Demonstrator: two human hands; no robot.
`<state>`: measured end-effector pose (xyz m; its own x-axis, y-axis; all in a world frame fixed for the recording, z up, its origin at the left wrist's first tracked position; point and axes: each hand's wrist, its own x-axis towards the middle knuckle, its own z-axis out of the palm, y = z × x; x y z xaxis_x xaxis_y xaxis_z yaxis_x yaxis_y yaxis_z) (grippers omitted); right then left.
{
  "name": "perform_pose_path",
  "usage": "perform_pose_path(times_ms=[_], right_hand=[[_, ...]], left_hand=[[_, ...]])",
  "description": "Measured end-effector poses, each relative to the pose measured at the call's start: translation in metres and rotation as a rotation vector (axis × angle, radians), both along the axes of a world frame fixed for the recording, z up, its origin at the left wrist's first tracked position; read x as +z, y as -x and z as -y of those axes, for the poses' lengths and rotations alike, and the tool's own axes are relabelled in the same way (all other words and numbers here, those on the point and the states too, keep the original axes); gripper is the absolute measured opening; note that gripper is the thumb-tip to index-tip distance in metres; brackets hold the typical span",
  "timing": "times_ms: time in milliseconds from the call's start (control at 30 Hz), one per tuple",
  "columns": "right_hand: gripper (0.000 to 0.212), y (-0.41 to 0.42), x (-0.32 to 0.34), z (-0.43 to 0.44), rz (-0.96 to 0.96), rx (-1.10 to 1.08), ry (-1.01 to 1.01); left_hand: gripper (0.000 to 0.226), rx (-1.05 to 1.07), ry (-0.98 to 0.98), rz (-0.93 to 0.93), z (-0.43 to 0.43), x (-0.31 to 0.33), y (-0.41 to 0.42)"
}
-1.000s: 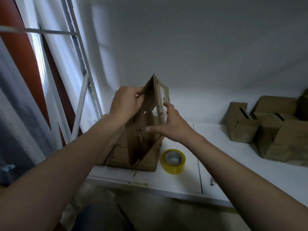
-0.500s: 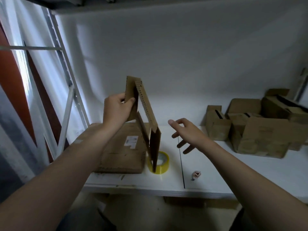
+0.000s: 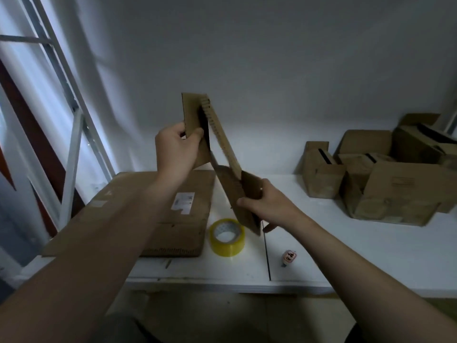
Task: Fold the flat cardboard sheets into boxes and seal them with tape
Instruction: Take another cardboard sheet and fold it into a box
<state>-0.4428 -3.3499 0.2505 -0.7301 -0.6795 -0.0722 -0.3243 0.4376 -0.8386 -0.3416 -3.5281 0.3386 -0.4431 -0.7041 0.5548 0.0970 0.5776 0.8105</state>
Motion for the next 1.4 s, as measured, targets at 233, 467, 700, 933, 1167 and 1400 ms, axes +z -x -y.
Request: perform_pose_path(times_ms=[233,467,700,933,1167,1400], right_hand=[[0.011,0.068,-0.017,0.001,-0.148,-0.155,0.184],[0.014,0.109,-0.028,0.001,-0.112,-0.365,0.443],[0.022,0.137,-0.044,-0.001,-0.090,-0.485,0.510],[0.024,0.146,-0.059,-0.006,-0.157,-0.454,0.431],[0.021,0.145,-0.061,-0.003,-0.179,-0.406,0.453],[0.015,0.136,-0.071,0.001,-0.250,-0.358,0.392]], left_hand=[[0.014,-0.035,-0.134,-0.085,0.022,-0.031,0.026],[0.012,0.057,-0.039,-0.029,0.049,-0.059,0.052],[0.007,0.096,0.177,0.205,0.048,-0.119,0.067],[0.031,0.062,0.423,0.334,0.051,-0.148,0.061],[0.055,-0.046,0.413,0.604,0.040,-0.141,0.057],[0.079,-0.116,0.397,0.582,0.049,-0.126,0.055]])
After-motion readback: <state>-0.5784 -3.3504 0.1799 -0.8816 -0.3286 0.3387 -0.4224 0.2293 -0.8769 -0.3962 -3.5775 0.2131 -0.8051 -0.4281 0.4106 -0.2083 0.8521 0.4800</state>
